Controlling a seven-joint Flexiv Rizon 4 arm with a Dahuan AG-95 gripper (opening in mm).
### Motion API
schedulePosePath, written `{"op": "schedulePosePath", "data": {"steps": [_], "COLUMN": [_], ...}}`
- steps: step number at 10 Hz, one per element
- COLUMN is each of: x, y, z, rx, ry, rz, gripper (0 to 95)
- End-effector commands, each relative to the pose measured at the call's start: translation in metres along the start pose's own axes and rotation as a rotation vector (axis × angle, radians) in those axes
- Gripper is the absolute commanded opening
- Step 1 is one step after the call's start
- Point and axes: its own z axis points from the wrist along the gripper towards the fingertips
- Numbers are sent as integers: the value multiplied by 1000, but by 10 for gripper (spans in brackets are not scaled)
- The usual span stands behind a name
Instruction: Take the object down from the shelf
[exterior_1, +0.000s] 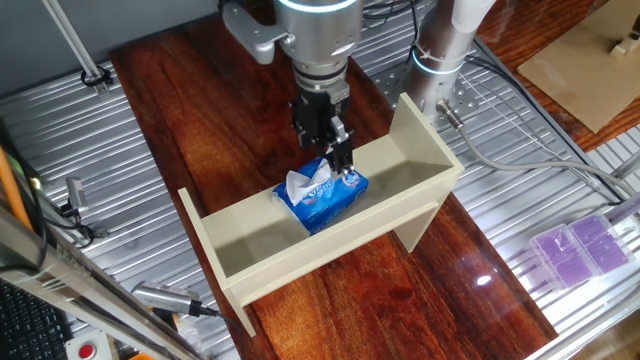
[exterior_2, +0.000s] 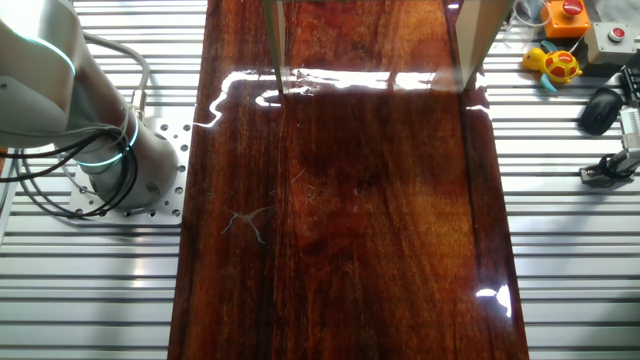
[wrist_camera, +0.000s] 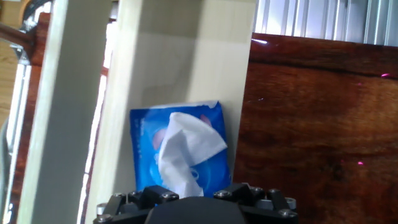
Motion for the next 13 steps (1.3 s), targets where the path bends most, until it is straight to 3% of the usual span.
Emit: {"op": "schedulePosePath", "data": {"steps": [1,5,6,9,10,11,12,13], "x": [1,1,0,-2,-3,-3,-4,-4], "y": [-1,3,3,3,2,2,1,1], "z": [6,20,24,26,28,30,31,32], "rx": [1,19,21,27,27,28,27,25], "ry": [-5,-6,-9,-6,-7,-8,-7,-7], "rz": [-9,-8,-12,-11,-13,-14,-12,-14], "gripper": [760,760,570,570,380,380,0,0]}}
